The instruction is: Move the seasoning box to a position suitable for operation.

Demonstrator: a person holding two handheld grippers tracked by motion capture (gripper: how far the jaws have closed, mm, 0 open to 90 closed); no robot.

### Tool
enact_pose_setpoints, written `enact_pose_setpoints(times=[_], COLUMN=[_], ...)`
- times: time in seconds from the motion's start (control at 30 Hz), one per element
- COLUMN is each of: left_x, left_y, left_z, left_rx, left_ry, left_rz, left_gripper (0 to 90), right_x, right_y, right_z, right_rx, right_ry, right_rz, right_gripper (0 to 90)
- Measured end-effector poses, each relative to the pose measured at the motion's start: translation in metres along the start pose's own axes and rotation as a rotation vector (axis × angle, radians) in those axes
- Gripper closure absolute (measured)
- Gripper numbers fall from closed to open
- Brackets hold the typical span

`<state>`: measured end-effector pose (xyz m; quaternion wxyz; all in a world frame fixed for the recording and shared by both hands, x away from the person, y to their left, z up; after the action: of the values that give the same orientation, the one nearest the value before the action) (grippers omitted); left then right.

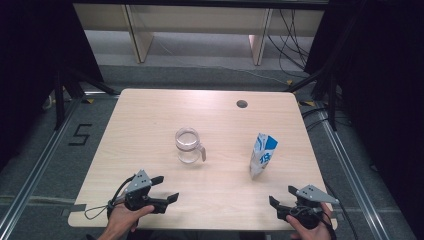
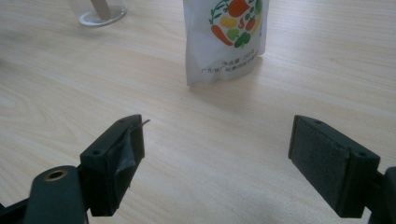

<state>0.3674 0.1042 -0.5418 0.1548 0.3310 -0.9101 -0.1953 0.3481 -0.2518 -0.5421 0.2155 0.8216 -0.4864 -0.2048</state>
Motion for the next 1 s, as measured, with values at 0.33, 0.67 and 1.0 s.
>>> enact_pose_setpoints(times=[0.33,0.67,1.0], left_x=[0.006,0.020,0.022], left_y=[-0.002,-0.010,-0.025], left_z=[-0.002,-0.021,-0.067], left_rx=[0.003,0.049,0.092], left_ry=[0.030,0.047,0.035], left_rz=[0.006,0.054,0.108], left_gripper=[25.9,42.8,68.1], right_x=[0.000,-0.003,-0.002], right_y=[0.000,0.001,0.001], right_z=[0.000,0.001,0.000], right_rx=[0.001,-0.011,0.004], right_ry=[-0.002,-0.049,-0.024], right_rz=[0.001,-0.003,-0.020], right_gripper=[19.3,19.4,20.1])
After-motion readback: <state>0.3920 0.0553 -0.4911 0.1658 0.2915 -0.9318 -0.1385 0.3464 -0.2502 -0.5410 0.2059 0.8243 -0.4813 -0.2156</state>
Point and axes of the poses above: each handheld gripper's, and its own axes: y roughly backward along the jaws, z roughly out of its underside, x roughly to its right, the point moved 10 cm from there along -y, roughly forward along the jaws, and after that the axes turned 2 degrees about -y, right-handed, at the moved point
